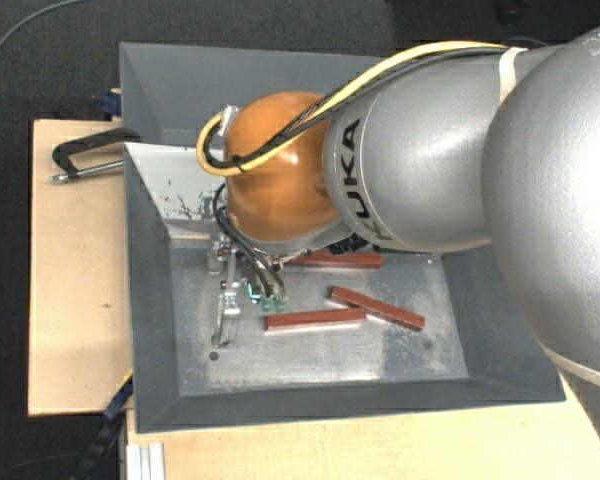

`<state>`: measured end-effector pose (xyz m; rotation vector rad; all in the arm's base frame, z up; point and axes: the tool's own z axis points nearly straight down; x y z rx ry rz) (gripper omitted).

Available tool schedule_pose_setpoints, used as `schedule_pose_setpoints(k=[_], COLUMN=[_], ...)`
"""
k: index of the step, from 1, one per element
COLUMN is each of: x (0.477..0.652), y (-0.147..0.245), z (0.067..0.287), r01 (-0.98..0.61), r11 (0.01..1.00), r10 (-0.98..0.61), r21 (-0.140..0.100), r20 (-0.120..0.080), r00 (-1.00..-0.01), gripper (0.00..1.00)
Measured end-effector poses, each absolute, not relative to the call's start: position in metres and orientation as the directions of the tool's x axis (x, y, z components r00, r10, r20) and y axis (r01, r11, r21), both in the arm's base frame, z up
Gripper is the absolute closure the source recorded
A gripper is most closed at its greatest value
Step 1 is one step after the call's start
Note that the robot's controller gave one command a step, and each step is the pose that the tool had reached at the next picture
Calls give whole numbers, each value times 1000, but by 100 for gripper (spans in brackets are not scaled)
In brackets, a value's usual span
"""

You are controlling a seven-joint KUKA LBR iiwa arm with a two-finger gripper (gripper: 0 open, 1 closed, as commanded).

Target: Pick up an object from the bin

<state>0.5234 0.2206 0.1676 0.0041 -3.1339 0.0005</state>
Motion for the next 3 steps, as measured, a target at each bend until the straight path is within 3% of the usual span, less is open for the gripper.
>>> schedule_pose_setpoints(k=[1, 2, 3], x=[547, 526, 521], y=[109, 32, 59], z=[66, 102, 103], r01=[38, 67, 27], r11=[999, 998, 1000], r10=[38, 67, 27], r21=[-5, -4, 2], r20=[6, 0, 1], r00=[-999, -998, -1000], gripper=[0, 0, 0])
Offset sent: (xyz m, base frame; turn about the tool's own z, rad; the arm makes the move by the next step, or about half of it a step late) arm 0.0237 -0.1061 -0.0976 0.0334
